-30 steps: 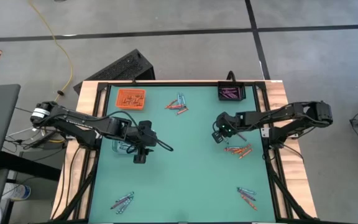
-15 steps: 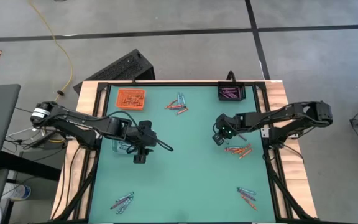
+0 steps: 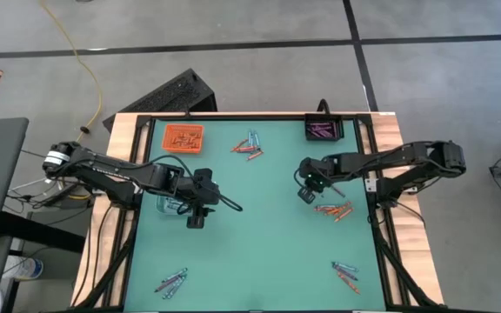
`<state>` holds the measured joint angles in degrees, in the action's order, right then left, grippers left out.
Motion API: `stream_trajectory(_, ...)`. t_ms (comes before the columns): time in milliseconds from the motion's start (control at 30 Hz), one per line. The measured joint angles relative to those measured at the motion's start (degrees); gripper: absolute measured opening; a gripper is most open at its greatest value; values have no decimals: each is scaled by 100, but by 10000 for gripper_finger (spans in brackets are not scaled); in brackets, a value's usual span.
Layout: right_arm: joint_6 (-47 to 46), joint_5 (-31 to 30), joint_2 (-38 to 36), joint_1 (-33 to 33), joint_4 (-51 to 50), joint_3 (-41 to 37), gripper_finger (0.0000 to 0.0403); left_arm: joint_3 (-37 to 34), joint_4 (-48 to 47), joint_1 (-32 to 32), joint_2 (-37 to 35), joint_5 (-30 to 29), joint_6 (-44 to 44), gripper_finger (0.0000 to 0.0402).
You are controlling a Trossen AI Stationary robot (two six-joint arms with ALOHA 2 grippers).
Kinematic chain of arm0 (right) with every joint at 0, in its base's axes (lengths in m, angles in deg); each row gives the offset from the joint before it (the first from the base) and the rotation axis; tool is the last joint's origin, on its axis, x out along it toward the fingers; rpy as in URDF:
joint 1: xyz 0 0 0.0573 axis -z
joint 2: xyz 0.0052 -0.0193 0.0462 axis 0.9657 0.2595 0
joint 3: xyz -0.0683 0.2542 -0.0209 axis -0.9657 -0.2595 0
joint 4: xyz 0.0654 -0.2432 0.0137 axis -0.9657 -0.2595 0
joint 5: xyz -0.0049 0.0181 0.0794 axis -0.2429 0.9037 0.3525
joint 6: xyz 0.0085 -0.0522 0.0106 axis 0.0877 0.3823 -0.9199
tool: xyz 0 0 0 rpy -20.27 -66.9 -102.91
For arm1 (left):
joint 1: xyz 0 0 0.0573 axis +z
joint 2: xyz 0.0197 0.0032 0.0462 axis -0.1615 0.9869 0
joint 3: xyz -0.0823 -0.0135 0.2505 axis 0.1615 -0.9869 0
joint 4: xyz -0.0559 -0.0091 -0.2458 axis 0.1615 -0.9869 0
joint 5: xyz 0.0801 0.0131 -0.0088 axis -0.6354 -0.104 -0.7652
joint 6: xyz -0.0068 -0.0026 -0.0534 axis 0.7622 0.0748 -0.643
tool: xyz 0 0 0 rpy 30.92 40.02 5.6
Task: Sort crayons
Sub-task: Put the middle right blue crayon into the left blue bin
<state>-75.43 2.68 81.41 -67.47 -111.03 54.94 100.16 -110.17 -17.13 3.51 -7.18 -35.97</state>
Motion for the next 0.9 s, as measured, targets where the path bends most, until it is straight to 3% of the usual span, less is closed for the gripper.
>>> stream_trajectory(267,531,-299,0,-65,-867,909,0,0,0,1,0,1,3,178)
stream_trajectory(900,2373,-269,-2,-432,-925,2255,0,-2,515,1,0,1,-568,178)
